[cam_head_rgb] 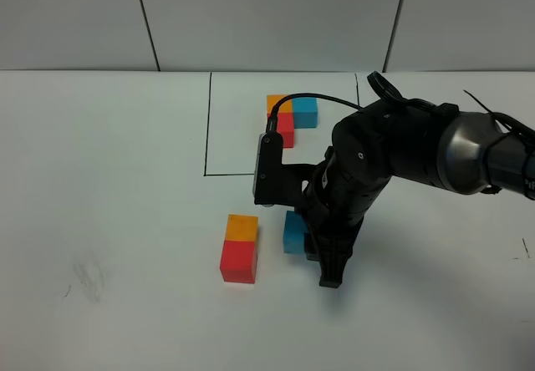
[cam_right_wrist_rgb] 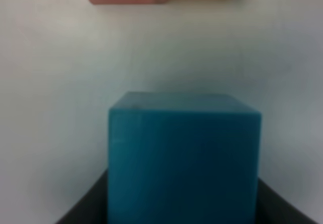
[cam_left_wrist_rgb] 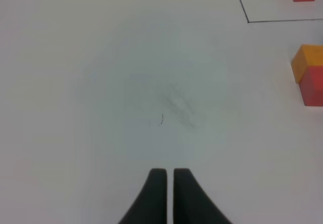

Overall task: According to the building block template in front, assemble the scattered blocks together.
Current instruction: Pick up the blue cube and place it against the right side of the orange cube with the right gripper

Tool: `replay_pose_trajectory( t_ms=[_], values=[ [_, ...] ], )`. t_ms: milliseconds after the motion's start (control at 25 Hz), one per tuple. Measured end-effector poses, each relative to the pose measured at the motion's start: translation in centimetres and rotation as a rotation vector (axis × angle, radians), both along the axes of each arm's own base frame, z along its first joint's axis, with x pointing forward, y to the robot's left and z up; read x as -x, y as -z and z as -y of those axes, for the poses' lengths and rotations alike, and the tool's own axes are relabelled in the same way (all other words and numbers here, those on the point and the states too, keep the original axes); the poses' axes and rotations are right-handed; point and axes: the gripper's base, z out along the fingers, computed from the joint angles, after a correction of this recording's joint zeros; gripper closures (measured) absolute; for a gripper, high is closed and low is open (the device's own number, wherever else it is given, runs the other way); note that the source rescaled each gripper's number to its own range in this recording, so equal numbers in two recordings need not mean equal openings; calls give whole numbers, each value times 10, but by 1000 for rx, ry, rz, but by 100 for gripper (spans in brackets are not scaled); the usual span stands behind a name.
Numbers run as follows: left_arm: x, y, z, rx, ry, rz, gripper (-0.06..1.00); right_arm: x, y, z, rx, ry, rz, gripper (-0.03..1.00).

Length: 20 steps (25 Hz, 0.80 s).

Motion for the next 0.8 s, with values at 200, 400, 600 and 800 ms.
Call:
replay_pose_trajectory(
  t_ms=[200, 400, 600, 800],
  values=[
    [0, 0, 0, 1, 0, 0, 94, -7, -2, -7, -15, 1, 2, 45],
    [0, 0, 0, 1, 0, 0, 94, -7, -10, -16, -30, -23, 20, 45],
    [0, 0, 0, 1, 0, 0, 94, -7, -6, -17, -24, -29, 13, 45],
    [0, 0, 0, 1, 0, 0, 94, -8, -1, -18, -20, -28, 7, 45]
  ],
)
